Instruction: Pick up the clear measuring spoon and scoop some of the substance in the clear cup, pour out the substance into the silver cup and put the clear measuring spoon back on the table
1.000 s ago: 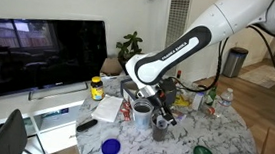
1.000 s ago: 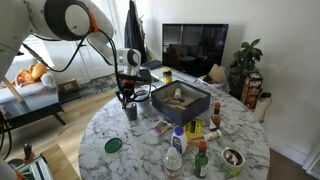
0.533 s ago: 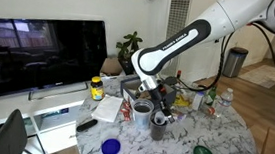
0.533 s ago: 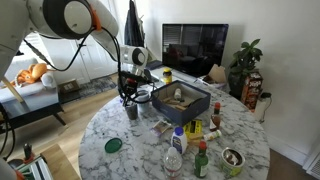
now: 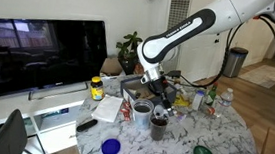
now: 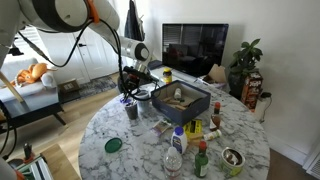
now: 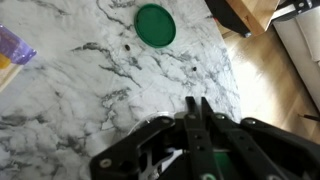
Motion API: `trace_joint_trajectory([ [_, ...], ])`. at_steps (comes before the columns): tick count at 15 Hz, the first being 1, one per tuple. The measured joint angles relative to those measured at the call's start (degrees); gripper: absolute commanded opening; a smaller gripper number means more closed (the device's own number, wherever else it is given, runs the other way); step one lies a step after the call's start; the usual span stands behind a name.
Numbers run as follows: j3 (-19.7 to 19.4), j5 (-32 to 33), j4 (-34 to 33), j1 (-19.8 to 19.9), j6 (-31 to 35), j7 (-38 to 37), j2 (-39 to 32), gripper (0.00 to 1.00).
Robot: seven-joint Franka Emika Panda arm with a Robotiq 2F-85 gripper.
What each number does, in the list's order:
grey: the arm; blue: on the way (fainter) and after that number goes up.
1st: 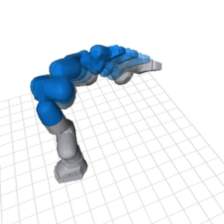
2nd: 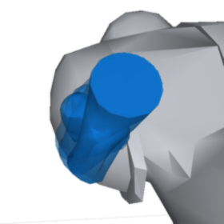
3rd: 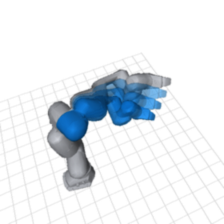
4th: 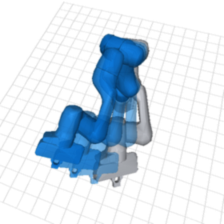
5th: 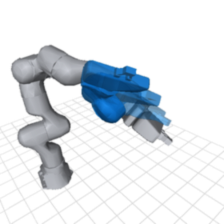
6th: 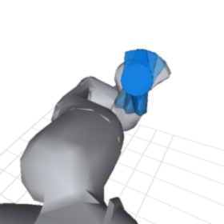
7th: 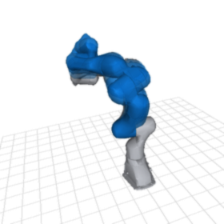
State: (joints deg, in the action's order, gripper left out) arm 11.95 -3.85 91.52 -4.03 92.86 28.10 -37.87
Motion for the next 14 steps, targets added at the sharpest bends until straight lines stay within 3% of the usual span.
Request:
trace_joint_trajectory([
  [8,0.28,-9.97,6.18,4.62,-3.42,9.69,11.85,0.01],
  [14,-0.6,-17.95,7.97,5.67,-7.4,10.68,19.23,0.01],
])
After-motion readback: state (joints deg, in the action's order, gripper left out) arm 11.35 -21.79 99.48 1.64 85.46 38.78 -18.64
